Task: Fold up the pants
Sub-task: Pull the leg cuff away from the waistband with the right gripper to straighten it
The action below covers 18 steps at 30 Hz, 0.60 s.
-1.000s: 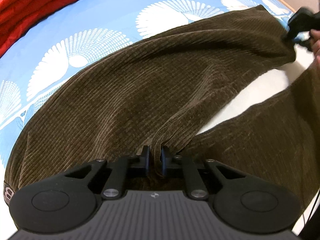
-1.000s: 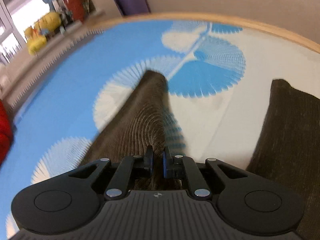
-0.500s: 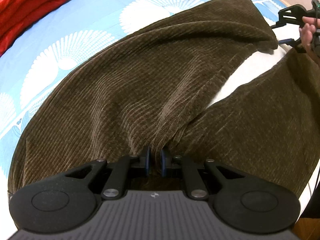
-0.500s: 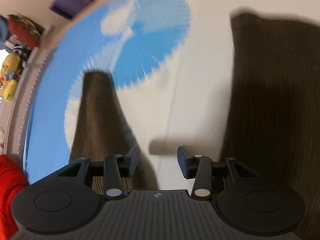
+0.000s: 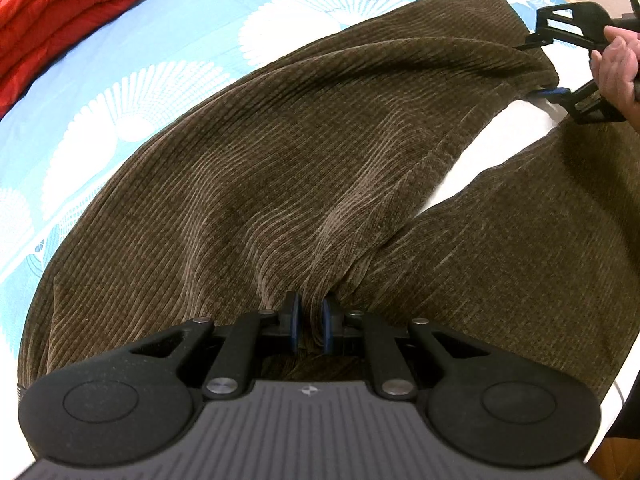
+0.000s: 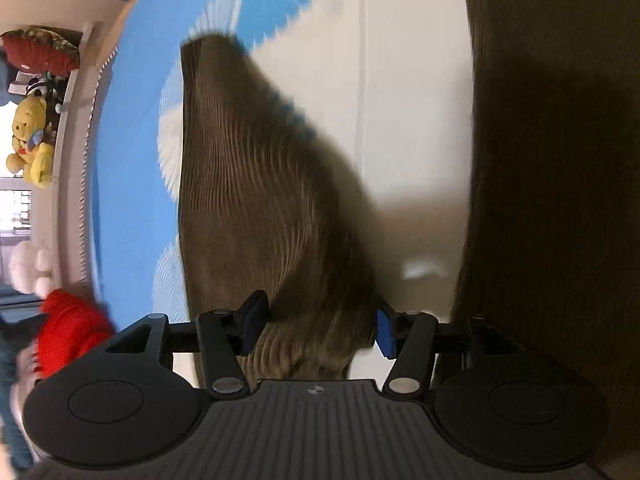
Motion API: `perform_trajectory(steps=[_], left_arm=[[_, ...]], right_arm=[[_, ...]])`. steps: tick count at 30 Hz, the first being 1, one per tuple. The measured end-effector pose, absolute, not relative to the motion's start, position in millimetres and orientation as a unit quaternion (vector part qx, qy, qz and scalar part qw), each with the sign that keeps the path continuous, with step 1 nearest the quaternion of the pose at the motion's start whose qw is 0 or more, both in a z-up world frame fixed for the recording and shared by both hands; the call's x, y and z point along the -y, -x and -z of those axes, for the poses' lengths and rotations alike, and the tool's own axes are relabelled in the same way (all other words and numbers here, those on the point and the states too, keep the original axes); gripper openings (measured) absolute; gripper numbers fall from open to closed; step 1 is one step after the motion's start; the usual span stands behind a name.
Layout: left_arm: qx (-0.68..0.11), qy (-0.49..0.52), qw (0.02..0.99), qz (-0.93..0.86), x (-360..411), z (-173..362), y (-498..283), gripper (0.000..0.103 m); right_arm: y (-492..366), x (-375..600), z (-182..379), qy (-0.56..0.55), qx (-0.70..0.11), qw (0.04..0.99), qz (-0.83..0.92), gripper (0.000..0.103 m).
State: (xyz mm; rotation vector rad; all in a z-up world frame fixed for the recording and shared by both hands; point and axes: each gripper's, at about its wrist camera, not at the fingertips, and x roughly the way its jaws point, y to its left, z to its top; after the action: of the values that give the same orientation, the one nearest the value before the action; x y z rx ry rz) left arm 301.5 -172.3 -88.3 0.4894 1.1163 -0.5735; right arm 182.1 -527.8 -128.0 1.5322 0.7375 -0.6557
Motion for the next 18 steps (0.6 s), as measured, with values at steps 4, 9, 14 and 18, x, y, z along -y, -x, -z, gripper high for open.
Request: perform_trajectory(steps=[4,9,14,18], left_arm=[[-0.517,-0.224,0.783,0.263,171.5,87.7,-302.2,0.012],[-0.515,-0.227,0.783,0.265,170.9,87.6,-300.6,0.012],[-0.516,-0.221,0.783,0.266,168.8,86.6,-302.0,0.012],[-0.516,-0.223,0.783,0.268,168.8,87.4,-301.8,0.012]], right_arm=[[-189.2,527.3,130.0,-0.673,-0.303,0.619,0.268,0.049],[-194.8,550.2,123.4,-0.7,-0.214,0.639,0.236,0.046],[-198.6,574.2,125.2,-0.703,-0.178,0.662,0.189,0.046],[-195.0,576.1,125.1,-0.687,-0.169,0.673,0.217,0.042]])
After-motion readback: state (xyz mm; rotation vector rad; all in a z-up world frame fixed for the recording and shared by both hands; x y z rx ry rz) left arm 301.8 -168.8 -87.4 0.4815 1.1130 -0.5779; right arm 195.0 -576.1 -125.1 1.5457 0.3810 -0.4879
